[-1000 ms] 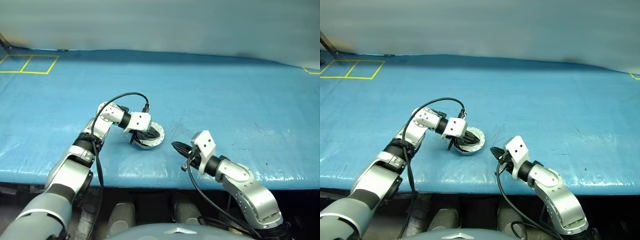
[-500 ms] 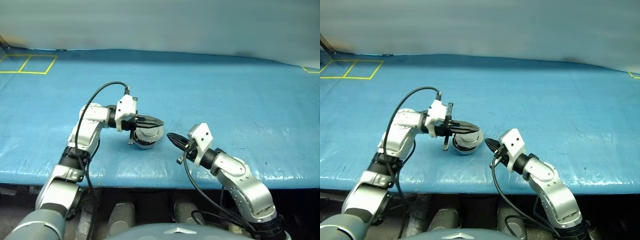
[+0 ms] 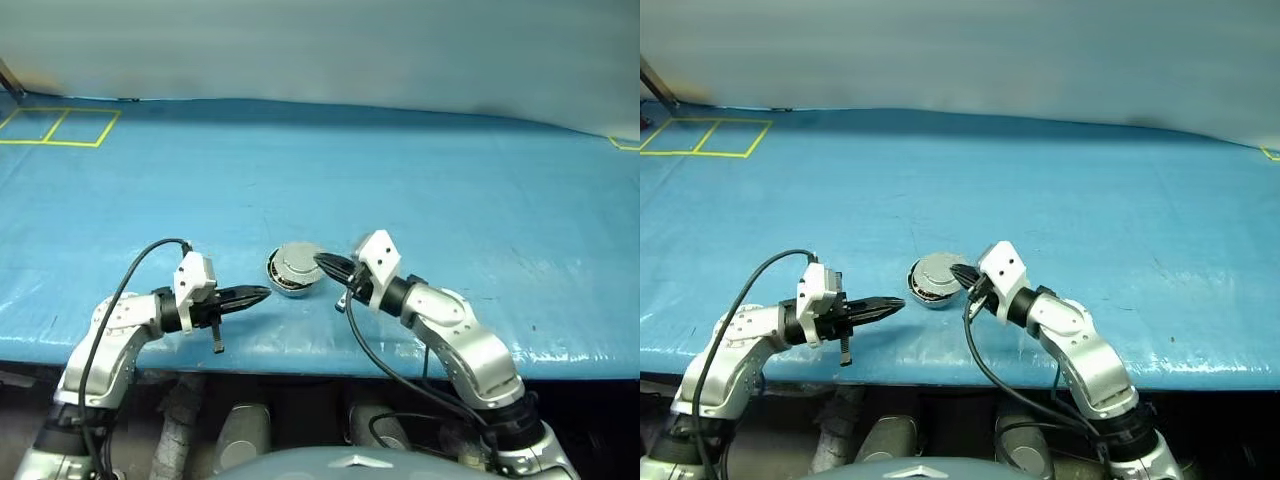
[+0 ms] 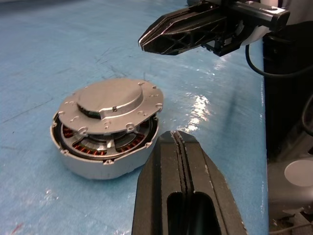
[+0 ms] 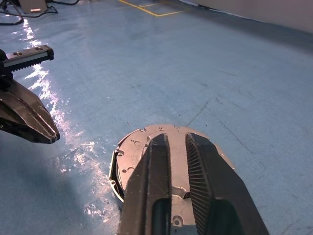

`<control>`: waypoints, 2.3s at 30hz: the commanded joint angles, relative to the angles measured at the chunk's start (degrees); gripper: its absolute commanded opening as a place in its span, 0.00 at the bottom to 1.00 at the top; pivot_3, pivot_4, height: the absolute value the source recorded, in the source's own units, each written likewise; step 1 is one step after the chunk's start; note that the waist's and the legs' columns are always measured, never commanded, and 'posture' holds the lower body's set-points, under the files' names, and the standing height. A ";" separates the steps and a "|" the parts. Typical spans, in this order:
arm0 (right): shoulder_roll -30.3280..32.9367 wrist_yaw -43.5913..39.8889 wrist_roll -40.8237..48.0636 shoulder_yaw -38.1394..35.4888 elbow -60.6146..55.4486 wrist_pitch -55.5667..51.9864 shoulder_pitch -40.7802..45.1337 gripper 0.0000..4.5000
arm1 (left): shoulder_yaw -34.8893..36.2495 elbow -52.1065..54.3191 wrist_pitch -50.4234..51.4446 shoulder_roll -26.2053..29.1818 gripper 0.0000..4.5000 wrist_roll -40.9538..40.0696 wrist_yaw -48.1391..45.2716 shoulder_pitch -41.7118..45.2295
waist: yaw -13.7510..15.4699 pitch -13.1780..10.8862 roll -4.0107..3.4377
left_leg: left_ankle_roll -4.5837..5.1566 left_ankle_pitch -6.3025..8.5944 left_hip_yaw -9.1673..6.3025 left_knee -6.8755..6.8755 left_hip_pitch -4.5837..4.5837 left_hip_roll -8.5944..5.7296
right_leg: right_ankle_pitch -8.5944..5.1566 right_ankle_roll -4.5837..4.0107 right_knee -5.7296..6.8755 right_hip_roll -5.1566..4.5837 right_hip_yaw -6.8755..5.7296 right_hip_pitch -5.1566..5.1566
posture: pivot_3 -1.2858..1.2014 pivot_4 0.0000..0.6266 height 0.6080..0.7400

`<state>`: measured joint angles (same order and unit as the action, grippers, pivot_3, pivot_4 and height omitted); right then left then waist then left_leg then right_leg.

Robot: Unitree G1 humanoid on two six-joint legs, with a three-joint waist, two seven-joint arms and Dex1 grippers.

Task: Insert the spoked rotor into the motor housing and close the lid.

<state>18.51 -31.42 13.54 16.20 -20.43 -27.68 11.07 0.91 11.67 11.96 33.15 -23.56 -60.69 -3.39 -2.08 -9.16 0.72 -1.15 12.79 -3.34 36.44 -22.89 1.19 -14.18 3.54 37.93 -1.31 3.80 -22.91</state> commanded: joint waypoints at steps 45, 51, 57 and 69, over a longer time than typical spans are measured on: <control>-7.25 -3.81 -6.35 3.07 12.77 -0.67 9.11 0.68 | 1.08 3.21 -0.77 -2.46 0.00 0.11 9.34 -2.11 | -0.25 0.00 0.00 | 0.00 0.00 0.03 -0.31 0.10 0.02 | 0.16 -0.07 0.00 0.05 0.00 -0.09 | 0.52 0.24 1.00; -7.65 -2.74 -7.95 4.37 13.03 -5.76 10.50 0.68 | 1.21 3.06 -0.38 -2.92 0.00 -0.06 10.09 -2.45 | -0.27 0.00 -0.01 | -0.01 0.00 0.05 -0.31 0.10 0.03 | 0.17 -0.09 0.01 0.04 0.00 -0.10 | 0.52 0.24 1.00; -7.00 1.25 -13.09 7.08 16.23 -7.33 10.61 0.68 | 1.04 2.74 -0.43 -3.02 0.00 -0.02 10.29 -2.42 | -0.37 0.01 -0.01 | -0.03 -0.01 0.05 -0.31 0.20 0.05 | 0.14 -0.07 0.04 0.07 0.00 -0.06 | 0.52 0.24 1.00; -9.25 6.28 -13.67 6.96 14.74 -13.38 10.99 0.68 | 0.59 1.83 -0.47 -3.19 0.00 0.31 10.44 -2.02 | -0.35 0.03 0.00 | -0.12 -0.19 0.06 -0.26 0.29 0.06 | 0.08 -0.21 0.05 0.07 0.03 0.04 | 0.52 0.24 1.00</control>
<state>8.55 -26.06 0.99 23.46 -7.05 -39.25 22.32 1.18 13.33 11.93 29.88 -22.92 -50.10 -5.92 -2.43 -9.13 0.72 -1.28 12.60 -3.28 36.18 -22.59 1.25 -14.11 3.33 37.97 -1.25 3.83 -22.86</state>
